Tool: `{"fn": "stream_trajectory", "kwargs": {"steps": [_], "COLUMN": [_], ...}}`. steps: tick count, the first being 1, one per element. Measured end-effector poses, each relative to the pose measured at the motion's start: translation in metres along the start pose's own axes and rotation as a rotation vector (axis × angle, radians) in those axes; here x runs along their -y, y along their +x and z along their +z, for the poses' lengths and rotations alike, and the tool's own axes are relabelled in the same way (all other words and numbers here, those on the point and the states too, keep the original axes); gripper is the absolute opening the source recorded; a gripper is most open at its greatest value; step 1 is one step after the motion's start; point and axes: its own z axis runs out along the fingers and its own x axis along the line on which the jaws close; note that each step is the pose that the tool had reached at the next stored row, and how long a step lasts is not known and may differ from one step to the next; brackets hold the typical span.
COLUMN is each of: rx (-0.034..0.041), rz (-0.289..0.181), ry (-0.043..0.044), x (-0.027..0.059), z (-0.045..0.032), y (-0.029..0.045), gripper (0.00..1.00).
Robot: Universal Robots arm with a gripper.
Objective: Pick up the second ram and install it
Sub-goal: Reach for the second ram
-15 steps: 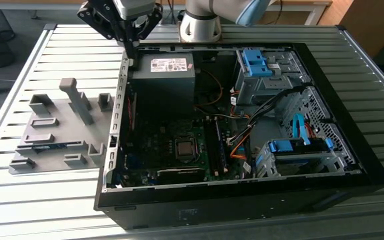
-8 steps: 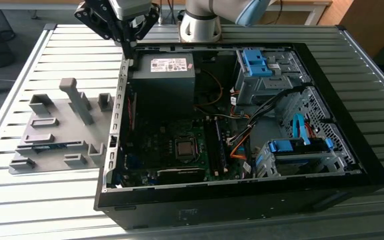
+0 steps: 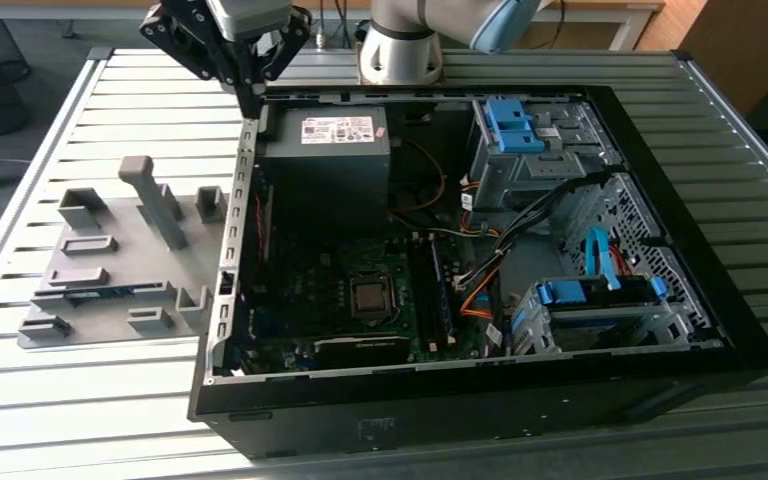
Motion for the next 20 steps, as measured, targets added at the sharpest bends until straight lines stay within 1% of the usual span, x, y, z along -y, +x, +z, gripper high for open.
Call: {"fn": "stream_trajectory", "kwargs": {"steps": [20], "rx": [0.0001], "rz": [0.0], "ry": [-0.0001], "x": [0.0014], "z": [0.0006], "y": [0.0184], "gripper": [0.11]}}
